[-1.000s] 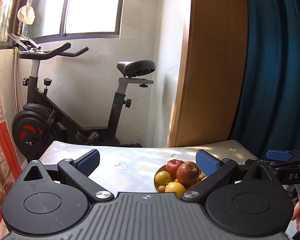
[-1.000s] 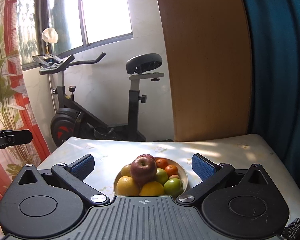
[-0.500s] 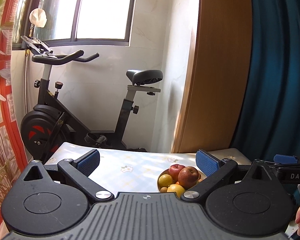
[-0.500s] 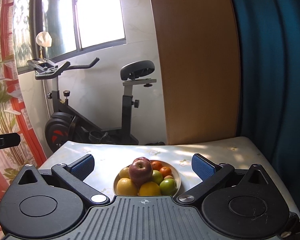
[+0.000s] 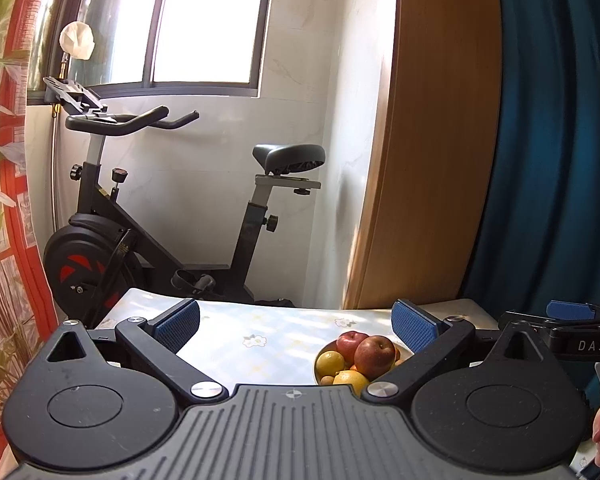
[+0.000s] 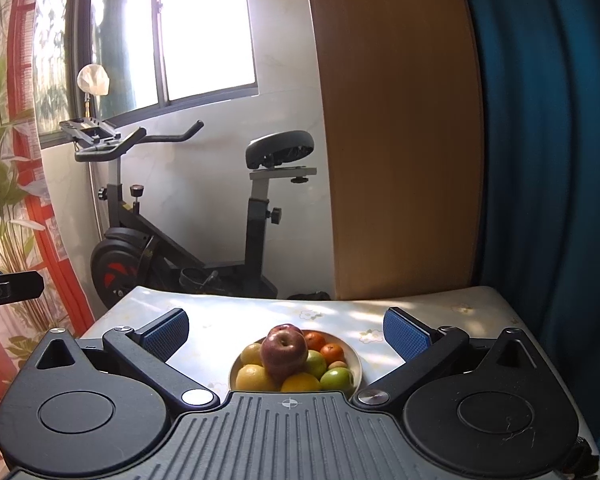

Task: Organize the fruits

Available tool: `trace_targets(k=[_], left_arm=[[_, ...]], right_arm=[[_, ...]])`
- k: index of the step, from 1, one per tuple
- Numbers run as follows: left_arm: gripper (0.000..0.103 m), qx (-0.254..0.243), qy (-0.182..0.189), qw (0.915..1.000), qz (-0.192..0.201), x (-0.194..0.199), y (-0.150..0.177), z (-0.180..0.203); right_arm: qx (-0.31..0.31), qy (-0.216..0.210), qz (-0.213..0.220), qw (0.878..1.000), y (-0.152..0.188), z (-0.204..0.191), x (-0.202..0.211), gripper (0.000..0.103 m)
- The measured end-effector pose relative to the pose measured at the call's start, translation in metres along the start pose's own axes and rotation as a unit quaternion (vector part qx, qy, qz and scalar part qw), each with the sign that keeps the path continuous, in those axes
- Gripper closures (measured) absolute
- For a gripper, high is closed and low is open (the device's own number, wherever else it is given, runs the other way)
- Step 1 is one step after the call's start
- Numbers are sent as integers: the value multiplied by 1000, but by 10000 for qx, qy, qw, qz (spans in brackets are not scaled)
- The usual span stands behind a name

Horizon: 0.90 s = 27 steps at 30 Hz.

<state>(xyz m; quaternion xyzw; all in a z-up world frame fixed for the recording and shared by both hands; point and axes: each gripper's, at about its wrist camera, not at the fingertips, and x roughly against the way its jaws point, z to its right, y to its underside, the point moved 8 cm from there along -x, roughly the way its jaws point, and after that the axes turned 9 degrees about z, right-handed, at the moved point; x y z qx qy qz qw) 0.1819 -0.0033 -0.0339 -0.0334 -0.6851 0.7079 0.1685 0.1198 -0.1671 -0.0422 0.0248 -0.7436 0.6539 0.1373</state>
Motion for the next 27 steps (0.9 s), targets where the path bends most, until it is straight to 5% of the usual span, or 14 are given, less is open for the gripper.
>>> trace_targets(k=[27], left_arm=[[0, -344, 44, 9994, 16, 7, 4, 13]], right_arm=[[44, -87, -20, 9999, -4, -4, 4, 0]])
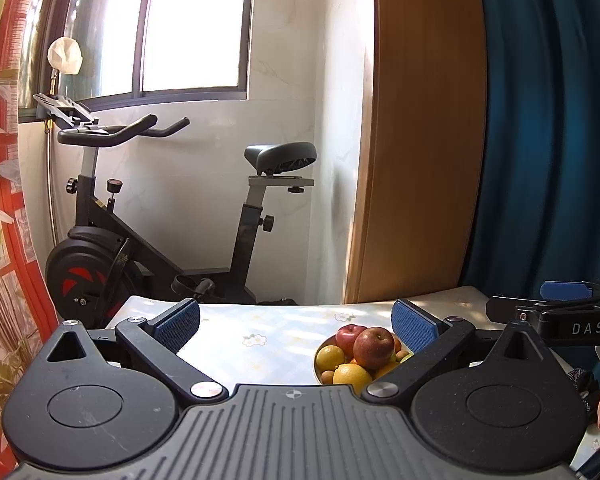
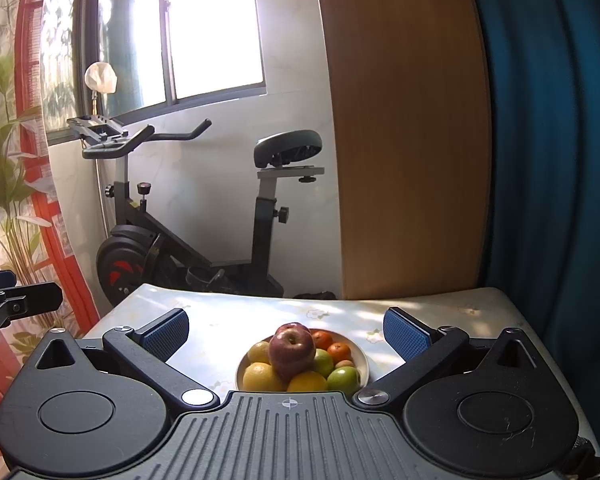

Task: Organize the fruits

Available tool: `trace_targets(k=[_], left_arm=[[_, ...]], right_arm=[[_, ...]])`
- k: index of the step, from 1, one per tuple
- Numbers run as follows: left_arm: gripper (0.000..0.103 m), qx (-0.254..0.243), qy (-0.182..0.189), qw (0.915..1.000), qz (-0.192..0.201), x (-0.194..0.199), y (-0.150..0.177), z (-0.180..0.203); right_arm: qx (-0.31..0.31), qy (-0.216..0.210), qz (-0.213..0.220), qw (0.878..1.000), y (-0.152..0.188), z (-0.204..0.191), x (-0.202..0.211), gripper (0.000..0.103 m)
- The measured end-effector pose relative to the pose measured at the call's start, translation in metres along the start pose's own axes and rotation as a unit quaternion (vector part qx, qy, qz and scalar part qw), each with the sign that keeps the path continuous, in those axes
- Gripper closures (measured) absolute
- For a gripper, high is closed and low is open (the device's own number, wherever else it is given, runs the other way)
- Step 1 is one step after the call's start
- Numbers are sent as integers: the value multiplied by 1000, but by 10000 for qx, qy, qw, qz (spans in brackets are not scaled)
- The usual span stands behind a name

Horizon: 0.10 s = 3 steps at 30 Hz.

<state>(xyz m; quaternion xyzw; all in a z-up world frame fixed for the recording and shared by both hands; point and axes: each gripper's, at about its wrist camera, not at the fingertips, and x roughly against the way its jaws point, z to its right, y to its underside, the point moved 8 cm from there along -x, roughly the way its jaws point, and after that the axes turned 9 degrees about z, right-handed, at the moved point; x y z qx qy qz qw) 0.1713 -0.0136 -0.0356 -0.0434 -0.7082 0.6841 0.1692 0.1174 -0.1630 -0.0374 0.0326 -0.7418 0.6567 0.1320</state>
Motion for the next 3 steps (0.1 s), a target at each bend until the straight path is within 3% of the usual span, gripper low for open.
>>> trace_targets(k=[3], left_arm=[[0, 13, 12, 10000, 4, 0, 0, 1]], right_arm=[[-1, -11, 1, 10000, 0, 0, 0, 0]])
